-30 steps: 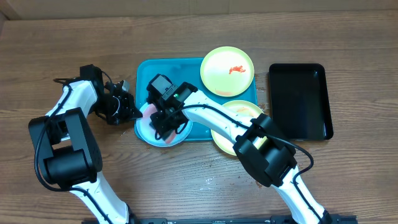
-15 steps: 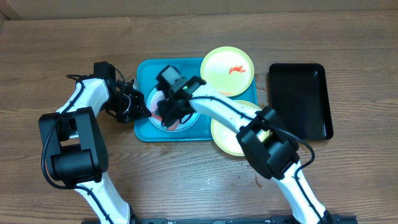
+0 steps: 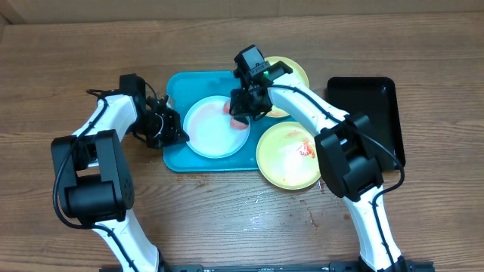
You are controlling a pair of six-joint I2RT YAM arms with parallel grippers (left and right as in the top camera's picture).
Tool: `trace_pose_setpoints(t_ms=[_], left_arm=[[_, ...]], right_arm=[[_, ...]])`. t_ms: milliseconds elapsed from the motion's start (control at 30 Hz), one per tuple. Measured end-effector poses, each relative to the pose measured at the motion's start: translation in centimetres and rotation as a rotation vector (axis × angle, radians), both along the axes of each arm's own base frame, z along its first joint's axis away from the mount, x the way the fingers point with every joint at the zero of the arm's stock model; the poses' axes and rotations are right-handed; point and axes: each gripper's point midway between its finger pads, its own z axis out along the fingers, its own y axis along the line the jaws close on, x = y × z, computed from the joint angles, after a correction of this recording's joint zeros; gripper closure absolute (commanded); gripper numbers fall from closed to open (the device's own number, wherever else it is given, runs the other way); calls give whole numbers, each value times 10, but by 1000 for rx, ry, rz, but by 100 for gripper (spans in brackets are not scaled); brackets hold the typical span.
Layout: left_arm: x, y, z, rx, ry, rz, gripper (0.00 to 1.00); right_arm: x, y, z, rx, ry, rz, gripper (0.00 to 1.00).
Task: Clean dirty plates on tray and stack at the side
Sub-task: 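Keep scrubbing the white plate's stains with the sponge, left gripper holding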
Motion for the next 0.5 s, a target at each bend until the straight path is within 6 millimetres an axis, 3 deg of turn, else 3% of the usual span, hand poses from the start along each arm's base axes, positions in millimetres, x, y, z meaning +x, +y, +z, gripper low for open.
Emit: trace_pose_setpoints(t_ms=[233, 500], left_arm=[[-1, 2, -1, 10, 6, 0, 96], [-3, 8, -2, 24, 17, 11, 96]], right_arm=[[-19, 8, -3, -67, 12, 41, 96], [-47, 49, -7, -117, -65, 136, 96]])
